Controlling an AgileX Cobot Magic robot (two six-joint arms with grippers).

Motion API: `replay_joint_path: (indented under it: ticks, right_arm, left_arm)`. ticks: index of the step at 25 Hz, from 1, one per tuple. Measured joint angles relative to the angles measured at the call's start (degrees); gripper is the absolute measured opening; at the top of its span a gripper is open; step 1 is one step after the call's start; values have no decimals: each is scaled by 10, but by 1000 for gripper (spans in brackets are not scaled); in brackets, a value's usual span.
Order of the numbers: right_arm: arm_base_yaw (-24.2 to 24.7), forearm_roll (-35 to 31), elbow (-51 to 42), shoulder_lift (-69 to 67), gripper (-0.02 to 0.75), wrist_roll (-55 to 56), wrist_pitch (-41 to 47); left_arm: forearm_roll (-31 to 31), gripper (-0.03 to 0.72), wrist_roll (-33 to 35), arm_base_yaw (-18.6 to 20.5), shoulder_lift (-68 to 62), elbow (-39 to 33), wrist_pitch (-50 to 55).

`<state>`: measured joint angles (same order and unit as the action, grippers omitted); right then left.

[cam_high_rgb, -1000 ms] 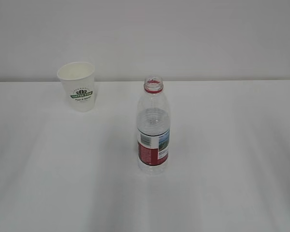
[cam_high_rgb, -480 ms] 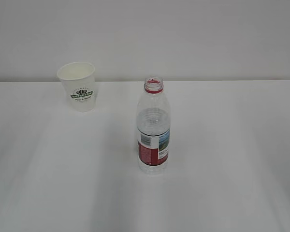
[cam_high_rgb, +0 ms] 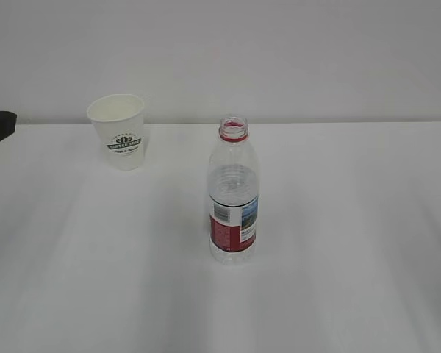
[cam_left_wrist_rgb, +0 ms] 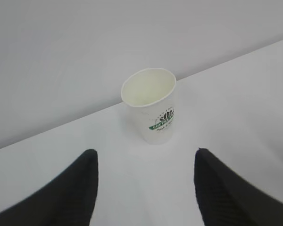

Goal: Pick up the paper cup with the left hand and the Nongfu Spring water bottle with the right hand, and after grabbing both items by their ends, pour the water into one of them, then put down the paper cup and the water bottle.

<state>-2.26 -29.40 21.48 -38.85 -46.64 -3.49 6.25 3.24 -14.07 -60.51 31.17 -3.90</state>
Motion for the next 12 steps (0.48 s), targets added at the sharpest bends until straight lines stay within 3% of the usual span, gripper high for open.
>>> replay_joint_path:
  ticks: [7, 12]
  right_arm:
    - [-98, 26, -24, -70, 503, 27, -93]
    - [-126, 140, -64, -138, 503, 159, -209]
  left_arm:
    - [0, 468, 0, 0, 0, 0, -38]
    - [0, 468, 0, 0, 0, 0, -40]
